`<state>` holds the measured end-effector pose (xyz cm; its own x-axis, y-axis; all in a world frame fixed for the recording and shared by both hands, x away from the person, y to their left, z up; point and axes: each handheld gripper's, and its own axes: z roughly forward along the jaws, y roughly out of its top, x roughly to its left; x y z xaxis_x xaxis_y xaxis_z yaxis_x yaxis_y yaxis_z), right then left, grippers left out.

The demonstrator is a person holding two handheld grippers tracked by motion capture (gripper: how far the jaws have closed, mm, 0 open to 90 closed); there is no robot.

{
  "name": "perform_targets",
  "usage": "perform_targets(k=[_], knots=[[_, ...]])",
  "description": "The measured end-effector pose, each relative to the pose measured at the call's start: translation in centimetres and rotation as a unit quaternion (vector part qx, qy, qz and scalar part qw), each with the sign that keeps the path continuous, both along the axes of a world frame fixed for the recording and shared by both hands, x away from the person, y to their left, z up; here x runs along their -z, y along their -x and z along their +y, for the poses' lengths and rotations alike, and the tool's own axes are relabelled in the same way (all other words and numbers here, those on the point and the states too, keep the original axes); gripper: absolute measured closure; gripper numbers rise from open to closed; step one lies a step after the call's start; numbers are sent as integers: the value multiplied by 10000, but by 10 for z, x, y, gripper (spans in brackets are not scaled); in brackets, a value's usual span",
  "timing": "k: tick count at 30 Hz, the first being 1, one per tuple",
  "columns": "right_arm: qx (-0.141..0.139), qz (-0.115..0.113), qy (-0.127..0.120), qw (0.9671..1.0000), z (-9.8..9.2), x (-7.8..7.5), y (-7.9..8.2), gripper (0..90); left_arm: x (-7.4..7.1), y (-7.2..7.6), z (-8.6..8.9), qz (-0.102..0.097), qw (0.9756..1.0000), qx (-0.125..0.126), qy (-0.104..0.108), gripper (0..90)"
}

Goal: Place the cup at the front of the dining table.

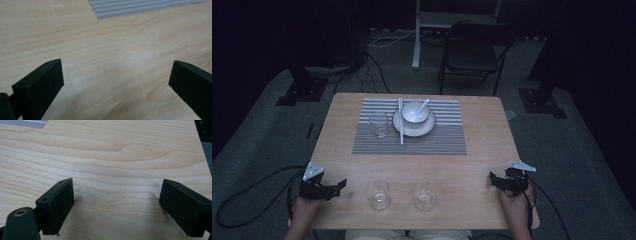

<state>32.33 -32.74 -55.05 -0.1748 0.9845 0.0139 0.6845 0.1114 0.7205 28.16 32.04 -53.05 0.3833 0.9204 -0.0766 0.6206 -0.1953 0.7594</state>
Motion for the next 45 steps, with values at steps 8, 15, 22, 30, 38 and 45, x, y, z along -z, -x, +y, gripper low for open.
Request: perform_targets(k=[8,15,22,30,38,45], knots=[[-1,-1,1,10000,0,0,0,121,6,16,4,88,9999,100,-77,0],[0,-1,1,10000,0,0,0,121,2,38,9,8,10000,73,28,0],[0,0,1,10000,0,0,0,121,6,53,18,199,9998,-8,51,0],[1,0,0,10000,0,0,0,121,12,65,25,274,9996,7,26,0],[-10,-4,6,10000,0,0,1,121,12,76,27,204,9998,1,-17,0],[-12,-4,7,10000,0,0,1,121,10,87,27,112,9997,-178,-141,0]])
